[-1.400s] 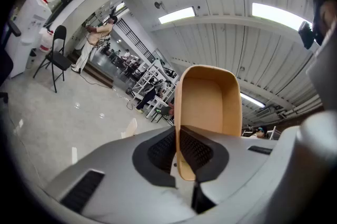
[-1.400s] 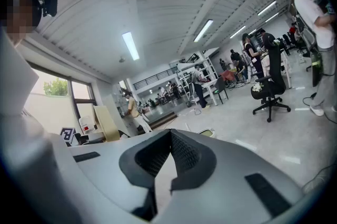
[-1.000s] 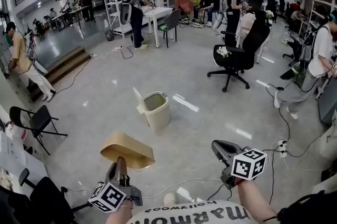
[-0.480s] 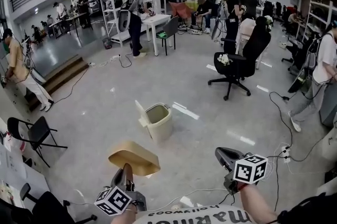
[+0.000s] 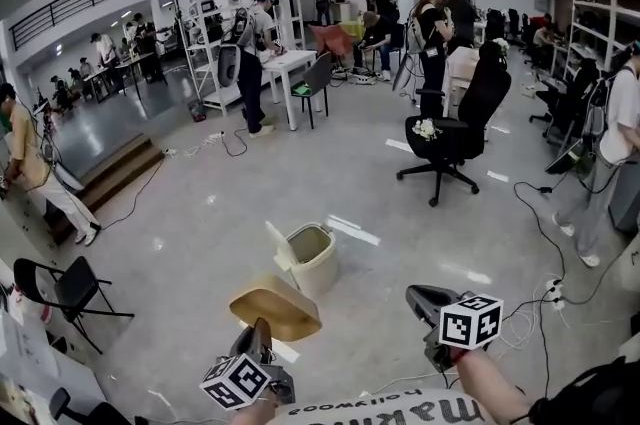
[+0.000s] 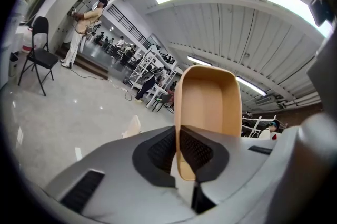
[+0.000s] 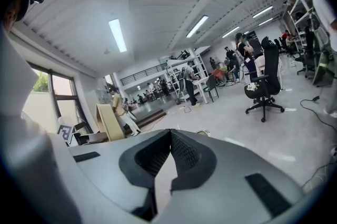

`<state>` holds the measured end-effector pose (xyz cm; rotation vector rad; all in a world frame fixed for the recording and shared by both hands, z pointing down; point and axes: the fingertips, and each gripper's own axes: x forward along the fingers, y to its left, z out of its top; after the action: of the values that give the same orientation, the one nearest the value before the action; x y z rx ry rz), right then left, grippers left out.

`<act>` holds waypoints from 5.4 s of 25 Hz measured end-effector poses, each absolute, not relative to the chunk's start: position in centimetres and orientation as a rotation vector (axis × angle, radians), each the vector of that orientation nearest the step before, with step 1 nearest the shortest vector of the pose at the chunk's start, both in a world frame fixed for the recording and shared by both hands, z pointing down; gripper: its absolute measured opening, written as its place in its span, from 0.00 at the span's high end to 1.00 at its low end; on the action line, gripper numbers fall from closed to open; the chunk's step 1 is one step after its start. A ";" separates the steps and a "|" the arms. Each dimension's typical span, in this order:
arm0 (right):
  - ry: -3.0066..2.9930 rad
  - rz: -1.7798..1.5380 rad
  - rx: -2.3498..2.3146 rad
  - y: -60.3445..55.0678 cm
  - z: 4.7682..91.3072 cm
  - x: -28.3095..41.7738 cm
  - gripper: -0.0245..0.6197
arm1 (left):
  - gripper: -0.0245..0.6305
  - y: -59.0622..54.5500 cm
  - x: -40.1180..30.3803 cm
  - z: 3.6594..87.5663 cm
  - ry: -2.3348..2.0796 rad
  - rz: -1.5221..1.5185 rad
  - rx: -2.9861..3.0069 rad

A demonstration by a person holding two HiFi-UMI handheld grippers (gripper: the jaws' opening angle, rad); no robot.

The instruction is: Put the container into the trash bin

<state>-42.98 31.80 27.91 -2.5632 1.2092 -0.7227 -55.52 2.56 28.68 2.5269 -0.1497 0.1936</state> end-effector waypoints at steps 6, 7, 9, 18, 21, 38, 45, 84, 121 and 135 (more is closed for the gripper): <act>1.194 -0.823 -2.556 30.7 29.8 -43.0 0.96 | 0.92 2.8 -55.0 30.3 -0.089 0.249 2.522; 1.197 -0.831 -2.554 30.4 30.1 -42.8 0.96 | 0.92 2.8 -54.8 30.6 -0.085 0.259 2.522; 1.204 -0.841 -2.553 30.2 30.5 -42.3 0.96 | 0.92 2.8 -54.4 31.1 -0.084 0.267 2.516; 1.255 -0.866 -2.505 28.6 31.7 -37.4 0.96 | 0.92 4.0 -50.2 31.7 -0.045 0.303 2.521; 1.312 -0.834 -2.478 27.7 30.8 -34.8 0.96 | 0.92 4.4 -47.5 30.7 -0.053 0.275 2.544; 1.548 -0.796 -2.434 30.4 27.9 -14.2 0.96 | 0.92 11.0 -27.3 27.8 -0.080 0.104 2.565; 1.572 -0.836 -2.390 31.7 29.4 -9.4 0.96 | 0.92 13.2 -23.6 29.0 -0.121 0.133 2.553; 1.650 -1.022 -2.270 20.2 32.5 14.7 0.96 | 0.92 1.6 1.1 30.0 -0.210 0.196 2.493; 2.496 -1.212 -1.688 -8.2 35.4 18.6 0.96 | 0.92 -10.3 -1.1 35.3 -1.007 0.003 2.226; 2.916 -1.256 -1.190 -16.2 37.2 18.2 0.96 | 0.92 -10.6 -3.0 34.3 -1.524 -0.156 1.993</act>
<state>18.17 -16.19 37.17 -1.1903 2.9161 -1.2557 -3.01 -10.57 34.30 1.9931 -1.5238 -0.1565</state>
